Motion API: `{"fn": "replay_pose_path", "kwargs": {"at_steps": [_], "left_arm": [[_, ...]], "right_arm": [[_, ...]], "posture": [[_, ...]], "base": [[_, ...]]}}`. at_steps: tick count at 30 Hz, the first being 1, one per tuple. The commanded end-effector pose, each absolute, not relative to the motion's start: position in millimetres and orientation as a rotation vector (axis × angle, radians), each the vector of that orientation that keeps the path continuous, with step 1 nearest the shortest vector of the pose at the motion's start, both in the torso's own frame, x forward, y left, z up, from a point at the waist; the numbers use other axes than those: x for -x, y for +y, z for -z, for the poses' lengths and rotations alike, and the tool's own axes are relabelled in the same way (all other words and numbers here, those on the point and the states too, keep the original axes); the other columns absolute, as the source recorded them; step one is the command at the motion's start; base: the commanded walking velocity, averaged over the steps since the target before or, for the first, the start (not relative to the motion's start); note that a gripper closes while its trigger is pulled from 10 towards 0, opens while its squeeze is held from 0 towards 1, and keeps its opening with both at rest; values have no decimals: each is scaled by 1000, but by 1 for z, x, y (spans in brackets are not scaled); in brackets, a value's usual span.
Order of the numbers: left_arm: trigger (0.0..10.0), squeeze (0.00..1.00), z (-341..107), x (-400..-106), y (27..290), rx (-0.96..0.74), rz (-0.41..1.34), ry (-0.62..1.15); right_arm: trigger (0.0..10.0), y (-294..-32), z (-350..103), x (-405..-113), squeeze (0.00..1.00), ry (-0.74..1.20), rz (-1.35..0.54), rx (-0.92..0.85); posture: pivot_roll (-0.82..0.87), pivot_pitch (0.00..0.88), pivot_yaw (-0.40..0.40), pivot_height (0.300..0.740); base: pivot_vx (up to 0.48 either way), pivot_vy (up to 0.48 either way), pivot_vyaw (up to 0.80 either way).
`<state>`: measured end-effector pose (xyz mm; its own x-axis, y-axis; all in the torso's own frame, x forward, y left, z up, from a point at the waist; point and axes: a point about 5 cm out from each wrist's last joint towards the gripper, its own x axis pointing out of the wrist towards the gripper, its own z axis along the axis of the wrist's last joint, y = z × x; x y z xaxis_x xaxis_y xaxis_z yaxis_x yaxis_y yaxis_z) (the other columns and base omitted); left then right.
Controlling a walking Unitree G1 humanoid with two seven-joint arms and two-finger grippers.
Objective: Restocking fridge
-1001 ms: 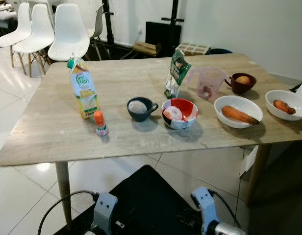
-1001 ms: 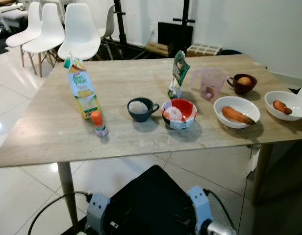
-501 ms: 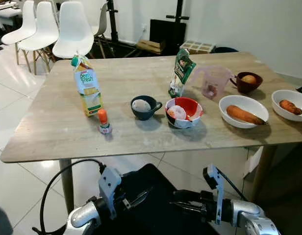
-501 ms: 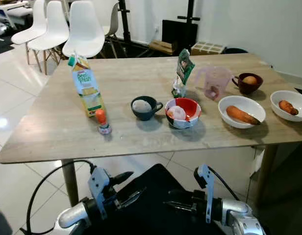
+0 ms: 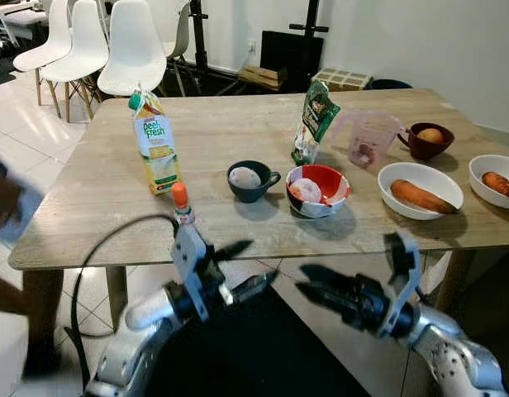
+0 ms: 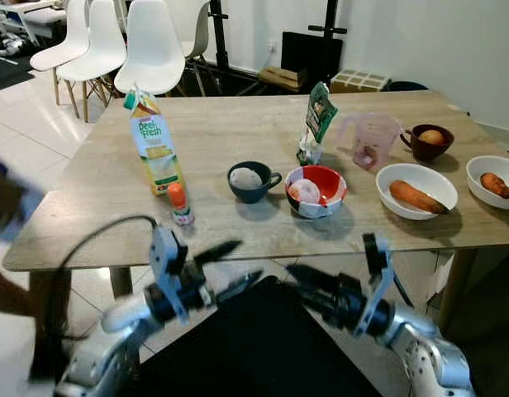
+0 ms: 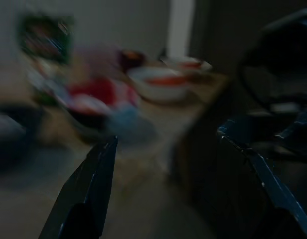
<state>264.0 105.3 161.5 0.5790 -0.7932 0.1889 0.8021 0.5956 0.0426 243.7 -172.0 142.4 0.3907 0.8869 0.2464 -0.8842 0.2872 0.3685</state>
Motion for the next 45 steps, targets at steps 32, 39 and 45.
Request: {"fn": "replay_pose_path", "kwargs": {"at_steps": [32,39,45], "left_arm": [[10000,0,-196,-349,223,-108,-69,-153],[10000,0,-185,-355,238,-118,-63,-114],[10000,0,-186,-360,245,-114,-47,-124]], "right_arm": [[10000,-116,-135,-329,0,-50,-651,60],[10000,-88,-136,-321,0,-105,-824,62],[10000,-80,-126,-319,0,-106,-829,94]], "posture": [[-130,99,-8,740],[-140,110,-18,740],[-134,128,-28,740]], "base": [[0,0,0],[0,0,0],[0,0,0]]}}
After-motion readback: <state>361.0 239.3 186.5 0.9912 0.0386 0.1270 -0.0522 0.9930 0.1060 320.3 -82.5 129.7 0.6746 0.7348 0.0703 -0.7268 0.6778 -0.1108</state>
